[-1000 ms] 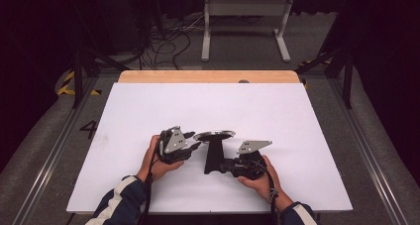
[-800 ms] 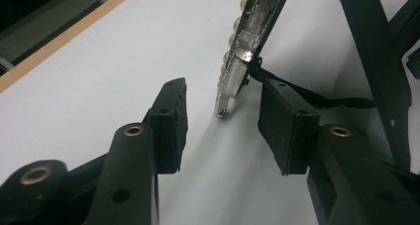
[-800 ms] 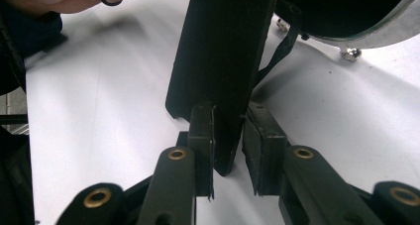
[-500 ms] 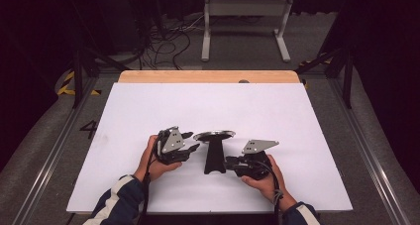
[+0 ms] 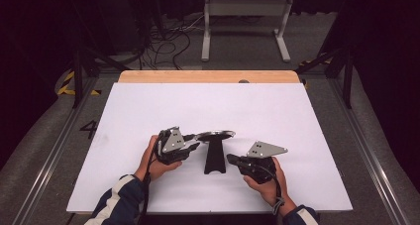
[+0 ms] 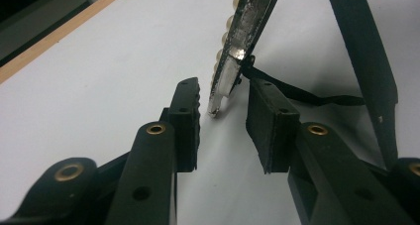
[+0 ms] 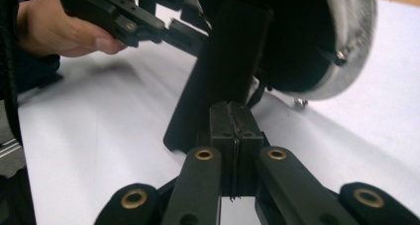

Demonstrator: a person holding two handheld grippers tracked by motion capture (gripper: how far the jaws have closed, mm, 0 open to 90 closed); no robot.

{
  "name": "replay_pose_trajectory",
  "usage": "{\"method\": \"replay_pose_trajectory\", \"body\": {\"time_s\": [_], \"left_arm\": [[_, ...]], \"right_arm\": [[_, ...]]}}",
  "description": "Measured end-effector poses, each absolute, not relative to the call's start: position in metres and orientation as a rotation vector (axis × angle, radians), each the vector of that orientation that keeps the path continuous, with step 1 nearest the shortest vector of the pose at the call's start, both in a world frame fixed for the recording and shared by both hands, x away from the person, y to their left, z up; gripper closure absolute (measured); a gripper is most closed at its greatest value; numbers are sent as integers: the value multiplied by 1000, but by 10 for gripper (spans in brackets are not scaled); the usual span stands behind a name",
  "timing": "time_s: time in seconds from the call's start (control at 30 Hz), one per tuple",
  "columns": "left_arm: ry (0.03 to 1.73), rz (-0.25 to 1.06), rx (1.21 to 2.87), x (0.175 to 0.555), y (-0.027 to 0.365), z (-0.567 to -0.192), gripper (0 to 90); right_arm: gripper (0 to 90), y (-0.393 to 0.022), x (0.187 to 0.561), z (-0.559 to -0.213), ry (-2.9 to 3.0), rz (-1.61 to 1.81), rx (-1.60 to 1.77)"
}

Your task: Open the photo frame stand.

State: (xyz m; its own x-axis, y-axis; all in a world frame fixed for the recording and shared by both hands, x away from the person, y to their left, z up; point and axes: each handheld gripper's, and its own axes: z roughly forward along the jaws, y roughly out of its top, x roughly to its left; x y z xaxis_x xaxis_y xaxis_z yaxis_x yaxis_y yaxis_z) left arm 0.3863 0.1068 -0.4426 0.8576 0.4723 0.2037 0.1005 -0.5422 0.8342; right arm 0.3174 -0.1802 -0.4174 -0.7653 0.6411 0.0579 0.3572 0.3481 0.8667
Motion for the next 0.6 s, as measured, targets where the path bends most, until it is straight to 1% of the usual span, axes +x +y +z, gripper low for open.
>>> {"method": "replay_pose_trajectory", "body": {"time_s": [0.17, 0.33, 0.6], "left_arm": [[424, 499, 2109, 389, 105, -445, 679], [428, 494, 2104, 390, 101, -447, 684], [445, 459, 2066, 391, 100, -446, 694]], "right_arm": [[900, -159, 310, -416, 2309, 1381, 832], [900, -138, 307, -423, 2327, 1366, 817], [900, -123, 310, -432, 2330, 1361, 837]]}}
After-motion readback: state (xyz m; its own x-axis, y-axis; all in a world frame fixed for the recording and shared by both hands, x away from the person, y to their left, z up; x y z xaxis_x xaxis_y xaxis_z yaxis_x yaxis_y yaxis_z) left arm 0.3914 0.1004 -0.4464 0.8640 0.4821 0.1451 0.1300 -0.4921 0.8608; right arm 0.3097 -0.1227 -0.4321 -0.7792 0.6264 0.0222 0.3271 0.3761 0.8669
